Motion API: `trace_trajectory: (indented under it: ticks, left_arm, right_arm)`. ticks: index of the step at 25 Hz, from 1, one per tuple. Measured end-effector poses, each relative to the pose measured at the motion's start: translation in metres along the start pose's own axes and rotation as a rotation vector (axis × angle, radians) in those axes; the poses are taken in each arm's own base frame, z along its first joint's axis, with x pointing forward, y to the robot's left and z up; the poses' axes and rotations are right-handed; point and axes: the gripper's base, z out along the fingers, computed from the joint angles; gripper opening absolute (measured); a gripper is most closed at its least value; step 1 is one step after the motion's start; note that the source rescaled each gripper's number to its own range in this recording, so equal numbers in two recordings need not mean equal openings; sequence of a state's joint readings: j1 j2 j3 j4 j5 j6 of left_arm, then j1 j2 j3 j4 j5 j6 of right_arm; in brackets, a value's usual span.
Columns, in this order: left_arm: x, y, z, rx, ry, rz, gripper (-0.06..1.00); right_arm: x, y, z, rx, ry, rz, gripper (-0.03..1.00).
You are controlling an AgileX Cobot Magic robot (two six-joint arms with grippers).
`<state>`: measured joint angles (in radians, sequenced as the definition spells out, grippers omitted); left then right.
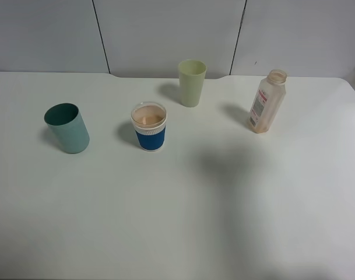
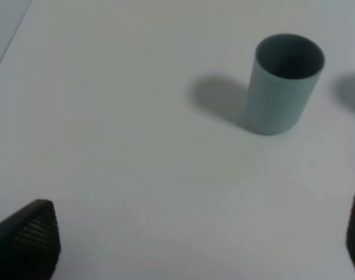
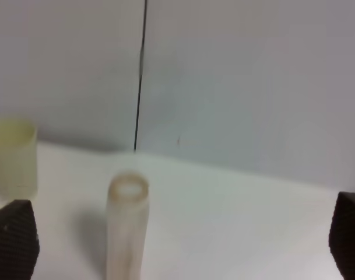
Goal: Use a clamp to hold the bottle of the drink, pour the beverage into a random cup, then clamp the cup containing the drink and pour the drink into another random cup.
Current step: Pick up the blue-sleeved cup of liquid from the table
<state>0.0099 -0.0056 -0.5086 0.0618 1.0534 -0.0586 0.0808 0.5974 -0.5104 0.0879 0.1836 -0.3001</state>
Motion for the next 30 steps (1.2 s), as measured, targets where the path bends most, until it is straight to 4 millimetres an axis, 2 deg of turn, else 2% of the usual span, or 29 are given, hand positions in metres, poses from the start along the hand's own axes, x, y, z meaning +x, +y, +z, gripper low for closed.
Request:
trace_trajectory:
  ticks: [2, 3, 5, 6, 10, 11, 12, 17, 24, 27, 30]
  left_arm:
    - [0.0, 0.0, 0.0, 0.0, 0.0, 0.0, 1.0]
    - [0.0, 0.0, 0.0, 0.0, 0.0, 0.0, 1.0]
    - [0.0, 0.0, 0.0, 0.0, 0.0, 0.0, 1.0]
    - [0.0, 0.0, 0.0, 0.0, 0.0, 0.0, 1.0]
    - [0.0, 0.0, 0.0, 0.0, 0.0, 0.0, 1.0]
    - [0.0, 0.0, 0.0, 0.0, 0.0, 0.0, 1.0]
    - [0.0, 0.0, 0.0, 0.0, 0.0, 0.0, 1.0]
    - [0.0, 0.0, 0.0, 0.0, 0.0, 0.0, 1.0]
    - [0.0, 0.0, 0.0, 0.0, 0.0, 0.0, 1.0]
    - [0.0, 0.0, 0.0, 0.0, 0.0, 0.0, 1.0]
    - [0.0, 0.0, 0.0, 0.0, 0.0, 0.0, 1.0]
  right_arm:
    - [0.002, 0.0, -0.006, -0.011, 0.054, -0.003, 1.0]
    - [0.007, 0.001, -0.014, -0.021, 0.137, -0.001, 1.0]
    - [0.009, 0.001, -0.018, -0.019, 0.161, -0.004, 1.0]
    - [0.015, 0.002, -0.029, -0.03, 0.218, 0.011, 1.0]
    - [0.018, 0.003, -0.051, -0.047, 0.301, 0.017, 1.0]
    - [0.018, 0.003, -0.051, -0.047, 0.301, 0.017, 1.0]
    - [0.021, 0.004, -0.065, -0.059, 0.362, 0.019, 1.0]
    - [0.03, 0.009, -0.087, -0.1, 0.438, 0.057, 1.0]
    - [0.037, 0.011, -0.112, -0.08, 0.394, 0.098, 1.0]
    - [0.04, 0.009, -0.125, -0.029, 0.336, 0.164, 1.0]
    - [0.044, 0.008, -0.135, 0.003, 0.309, 0.158, 1.0]
